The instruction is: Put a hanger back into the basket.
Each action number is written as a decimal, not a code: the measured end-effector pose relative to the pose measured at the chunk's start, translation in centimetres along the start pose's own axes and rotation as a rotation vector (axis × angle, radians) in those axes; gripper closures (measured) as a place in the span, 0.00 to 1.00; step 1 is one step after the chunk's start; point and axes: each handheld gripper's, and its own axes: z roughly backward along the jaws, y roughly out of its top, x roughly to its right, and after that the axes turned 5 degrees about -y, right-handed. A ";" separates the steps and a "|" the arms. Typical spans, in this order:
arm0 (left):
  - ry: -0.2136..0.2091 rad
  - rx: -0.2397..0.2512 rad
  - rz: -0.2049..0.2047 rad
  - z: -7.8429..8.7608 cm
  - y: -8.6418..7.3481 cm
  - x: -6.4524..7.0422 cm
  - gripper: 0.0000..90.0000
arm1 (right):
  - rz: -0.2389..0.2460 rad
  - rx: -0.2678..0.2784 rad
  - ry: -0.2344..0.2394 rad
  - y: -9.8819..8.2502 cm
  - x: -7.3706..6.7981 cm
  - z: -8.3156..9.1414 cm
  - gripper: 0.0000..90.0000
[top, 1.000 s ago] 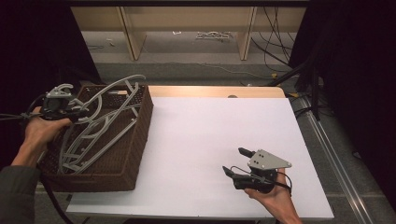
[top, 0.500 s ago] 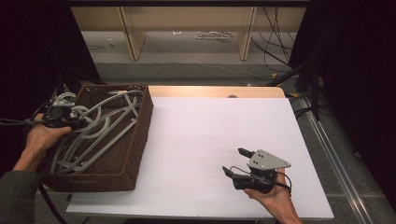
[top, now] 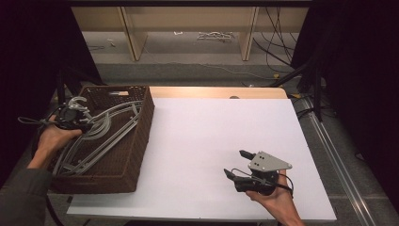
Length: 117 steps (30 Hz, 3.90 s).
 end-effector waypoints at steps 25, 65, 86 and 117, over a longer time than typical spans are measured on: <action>0.019 0.212 0.233 3.7 -1.1 1.0 0.36 | -0.001 0.003 -0.004 0.0 0.0 0.0 0.25; -0.246 0.595 0.109 9.9 -2.2 13.1 0.22 | -0.009 0.028 -0.016 0.0 -0.5 0.1 0.23; -0.367 0.689 0.040 8.5 -2.7 19.6 0.22 | -0.057 0.083 -0.031 0.0 -1.3 0.5 0.20; -0.408 0.692 -0.048 4.7 -7.1 24.0 0.20 | -0.096 0.083 0.012 -2.3 -3.8 1.5 0.19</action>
